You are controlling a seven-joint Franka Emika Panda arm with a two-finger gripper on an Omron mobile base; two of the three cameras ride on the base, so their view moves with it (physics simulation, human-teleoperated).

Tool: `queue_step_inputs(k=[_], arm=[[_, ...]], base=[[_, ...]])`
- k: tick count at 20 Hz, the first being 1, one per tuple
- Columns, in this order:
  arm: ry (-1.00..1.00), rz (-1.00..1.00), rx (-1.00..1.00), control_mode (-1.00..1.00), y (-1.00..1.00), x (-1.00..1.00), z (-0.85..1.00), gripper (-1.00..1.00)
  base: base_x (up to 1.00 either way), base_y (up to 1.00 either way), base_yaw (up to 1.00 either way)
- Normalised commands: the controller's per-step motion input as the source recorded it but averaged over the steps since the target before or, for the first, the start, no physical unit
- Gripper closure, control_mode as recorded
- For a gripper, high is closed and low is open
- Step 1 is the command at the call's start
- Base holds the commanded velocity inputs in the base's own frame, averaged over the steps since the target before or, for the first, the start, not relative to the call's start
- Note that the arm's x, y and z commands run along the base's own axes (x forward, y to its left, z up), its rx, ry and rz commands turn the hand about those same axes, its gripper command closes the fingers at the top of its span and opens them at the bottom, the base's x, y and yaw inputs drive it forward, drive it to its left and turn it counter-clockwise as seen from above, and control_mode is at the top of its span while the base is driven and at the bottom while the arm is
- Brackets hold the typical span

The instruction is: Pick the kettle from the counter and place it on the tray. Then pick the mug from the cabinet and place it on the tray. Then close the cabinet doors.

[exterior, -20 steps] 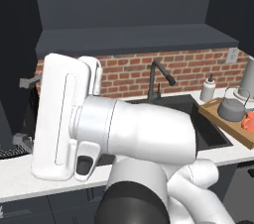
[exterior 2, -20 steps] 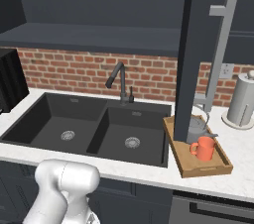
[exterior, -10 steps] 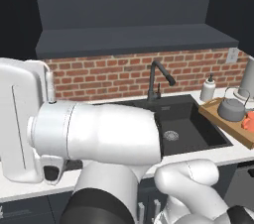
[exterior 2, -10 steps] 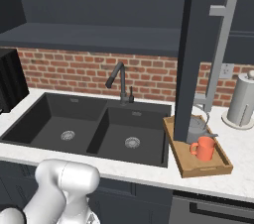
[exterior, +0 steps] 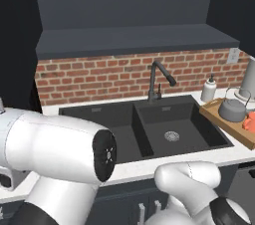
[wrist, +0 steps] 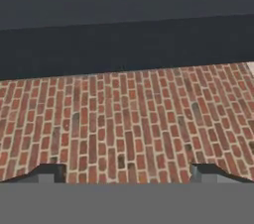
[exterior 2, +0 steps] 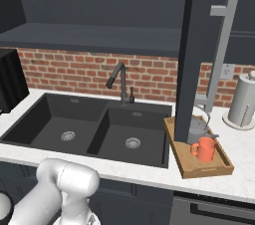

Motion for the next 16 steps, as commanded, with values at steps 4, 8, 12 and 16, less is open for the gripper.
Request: queue_step_inputs(k=[4,8,12,16], arm=[[0.00,-0.30,-0.03,-1.00,0.42,0.13,-0.39,-1.00],[0.00,-0.26,0.00,-1.00,0.30,0.33,-0.22,-1.00],[0.00,-0.18,0.00,-1.00,0.21,0.46,-0.09,-1.00],[0.00,-0.13,0.00,-1.00,0.01,0.48,-0.03,-1.00]], base=[[0.00,0.00,0.00],[0.00,0.00,0.00],[0.00,0.00,0.00],[0.00,0.00,0.00]])
